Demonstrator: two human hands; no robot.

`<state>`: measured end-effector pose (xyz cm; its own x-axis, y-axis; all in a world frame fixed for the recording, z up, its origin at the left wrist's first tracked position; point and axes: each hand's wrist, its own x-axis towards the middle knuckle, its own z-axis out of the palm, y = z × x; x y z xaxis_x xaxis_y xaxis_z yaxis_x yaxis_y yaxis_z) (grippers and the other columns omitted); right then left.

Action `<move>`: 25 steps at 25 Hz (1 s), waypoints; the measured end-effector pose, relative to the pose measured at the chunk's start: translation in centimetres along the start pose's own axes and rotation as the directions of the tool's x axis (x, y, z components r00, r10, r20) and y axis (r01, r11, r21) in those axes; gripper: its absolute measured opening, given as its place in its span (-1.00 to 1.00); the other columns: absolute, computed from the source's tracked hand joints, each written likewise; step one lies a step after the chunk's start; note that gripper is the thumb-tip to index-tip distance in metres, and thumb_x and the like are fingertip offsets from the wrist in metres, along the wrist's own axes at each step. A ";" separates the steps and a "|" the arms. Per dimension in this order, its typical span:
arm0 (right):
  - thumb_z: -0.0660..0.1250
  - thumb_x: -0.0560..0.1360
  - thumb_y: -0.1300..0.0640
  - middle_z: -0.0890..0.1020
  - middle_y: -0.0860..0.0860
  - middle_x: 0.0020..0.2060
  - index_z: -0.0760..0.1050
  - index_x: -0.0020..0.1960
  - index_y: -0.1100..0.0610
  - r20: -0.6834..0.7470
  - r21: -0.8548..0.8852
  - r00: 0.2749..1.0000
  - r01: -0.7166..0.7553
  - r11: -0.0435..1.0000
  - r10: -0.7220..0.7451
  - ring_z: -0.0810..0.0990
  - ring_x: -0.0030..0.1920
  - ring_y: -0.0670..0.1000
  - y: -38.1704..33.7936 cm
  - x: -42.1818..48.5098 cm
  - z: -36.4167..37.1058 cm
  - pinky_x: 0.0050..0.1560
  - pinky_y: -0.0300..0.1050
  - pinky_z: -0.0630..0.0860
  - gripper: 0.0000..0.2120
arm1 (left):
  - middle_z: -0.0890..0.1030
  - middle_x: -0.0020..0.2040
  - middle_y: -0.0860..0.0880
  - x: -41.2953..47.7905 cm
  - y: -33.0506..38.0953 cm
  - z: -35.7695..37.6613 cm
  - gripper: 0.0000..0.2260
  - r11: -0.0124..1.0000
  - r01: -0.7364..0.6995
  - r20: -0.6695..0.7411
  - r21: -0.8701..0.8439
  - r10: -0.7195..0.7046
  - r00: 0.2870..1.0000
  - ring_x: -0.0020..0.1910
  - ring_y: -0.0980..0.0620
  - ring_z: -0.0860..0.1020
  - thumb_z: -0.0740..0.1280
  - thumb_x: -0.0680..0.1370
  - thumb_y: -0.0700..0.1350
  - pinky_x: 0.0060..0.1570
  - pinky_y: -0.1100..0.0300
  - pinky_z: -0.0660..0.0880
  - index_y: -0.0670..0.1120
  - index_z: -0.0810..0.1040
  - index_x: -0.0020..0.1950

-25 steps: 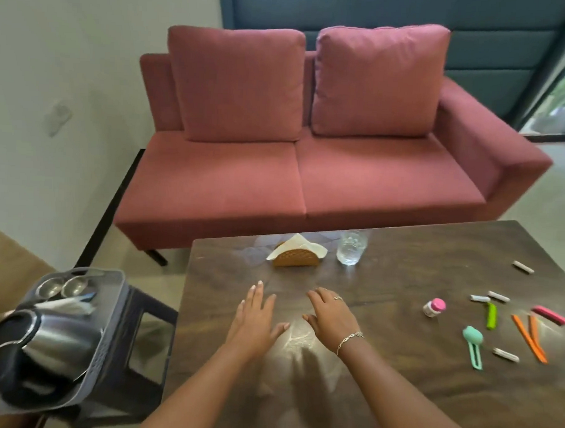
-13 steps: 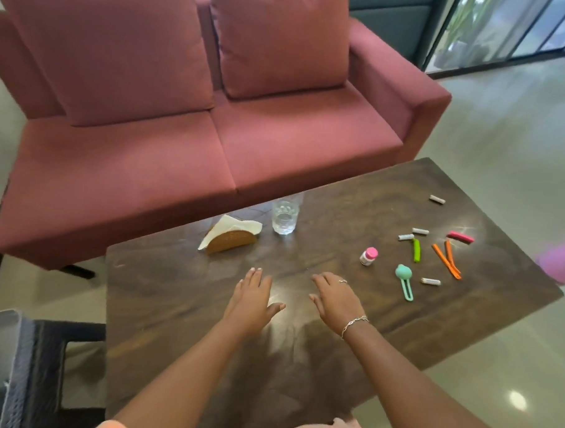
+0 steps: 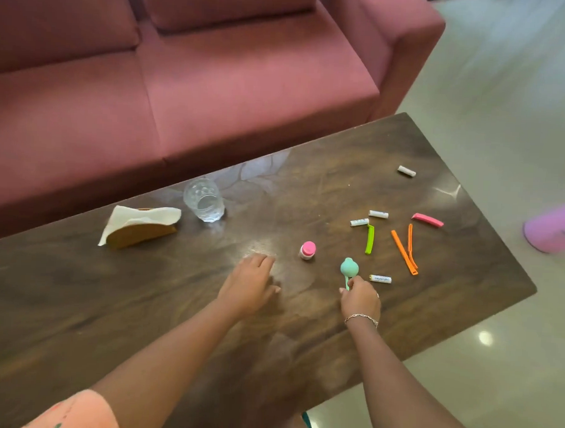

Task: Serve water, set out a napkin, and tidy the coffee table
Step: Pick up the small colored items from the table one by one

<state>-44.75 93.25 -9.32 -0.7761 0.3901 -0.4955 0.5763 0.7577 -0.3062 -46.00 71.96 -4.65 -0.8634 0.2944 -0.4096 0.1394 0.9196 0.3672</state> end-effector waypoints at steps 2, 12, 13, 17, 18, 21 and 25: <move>0.31 0.48 0.16 0.58 0.22 0.03 0.48 0.06 0.26 0.018 0.042 0.997 -0.071 0.997 0.070 0.52 0.07 0.24 1.2 2.4 0.1 -0.03 0.00 0.44 -0.79 | 0.35 0.39 -0.12 2.9 1.4 1.4 -0.48 1.000 -0.004 0.036 0.023 0.003 0.999 0.41 -0.09 0.27 0.31 0.50 0.00 0.41 0.12 0.15 -0.16 0.27 0.39; 0.33 0.47 0.02 0.49 0.14 0.12 0.43 0.14 0.22 0.031 -0.183 0.996 -0.075 0.980 0.082 0.47 0.13 0.18 2.1 6.9 2.7 0.00 -0.02 0.44 -0.65 | 0.26 0.45 -0.12 11.4 4.9 4.2 -0.46 0.991 -0.059 0.078 0.123 0.050 0.996 0.40 -0.12 0.26 0.31 0.50 -0.20 0.35 0.07 0.26 -0.11 0.21 0.44; 0.34 0.46 0.01 0.49 0.13 0.12 0.43 0.14 0.22 0.013 -0.203 0.995 -0.090 0.975 0.095 0.46 0.14 0.18 2.1 7.2 2.8 0.00 -0.02 0.44 -0.64 | 0.29 0.43 -0.12 11.9 4.9 4.4 -0.51 0.987 -0.068 0.092 0.144 0.055 0.994 0.37 -0.13 0.30 0.29 0.51 -0.23 0.29 0.05 0.31 -0.12 0.25 0.42; 0.37 0.43 0.05 0.51 0.16 0.10 0.44 0.10 0.24 -0.039 -0.204 0.992 -0.126 0.971 0.121 0.45 0.13 0.19 2.2 7.9 3.8 0.02 0.00 0.42 -0.65 | 0.44 0.19 -0.12 12.6 5.2 4.9 -0.76 0.968 -0.077 0.122 0.237 0.049 0.991 0.18 -0.11 0.42 0.15 0.55 -0.30 -0.05 0.06 0.43 -0.17 0.41 0.20; 0.37 0.43 0.07 0.52 0.16 0.08 0.46 0.08 0.24 -0.043 -0.200 0.992 -0.123 0.972 0.117 0.46 0.12 0.20 2.1 8.0 4.0 0.02 0.01 0.41 -0.68 | 0.45 0.15 -0.12 12.6 5.1 4.9 -0.77 0.971 -0.068 0.128 0.230 0.039 0.991 0.15 -0.11 0.44 0.15 0.54 -0.32 -0.08 0.06 0.43 -0.18 0.42 0.17; 0.36 0.44 0.11 0.54 0.16 0.06 0.48 0.06 0.23 -0.027 -0.221 0.997 -0.078 0.972 0.074 0.46 0.12 0.20 1.6 8.0 4.6 0.03 0.01 0.40 -0.73 | 0.47 0.08 -0.12 11.9 4.3 5.2 -0.81 0.988 0.006 0.075 0.153 -0.018 0.997 0.05 -0.12 0.48 0.17 0.52 -0.33 -0.16 0.08 0.38 -0.18 0.44 0.10; 0.35 0.45 0.14 0.59 0.15 0.01 0.49 0.03 0.21 0.074 -0.231 0.997 0.031 0.972 -0.015 0.47 0.12 0.16 1.0 8.1 4.9 0.04 -0.05 0.40 -0.79 | 0.49 0.06 -0.08 9.6 2.5 5.2 -0.82 0.990 0.132 0.007 0.043 -0.132 0.991 -0.05 -0.12 0.51 0.14 0.57 -0.26 -0.22 0.12 0.34 -0.15 0.47 0.11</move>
<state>-49.21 94.63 -17.66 -0.7632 0.3390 -0.5501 0.4768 0.8700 -0.1254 -51.46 78.45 -12.02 -0.8711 0.1718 -0.4601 0.0451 0.9608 0.2734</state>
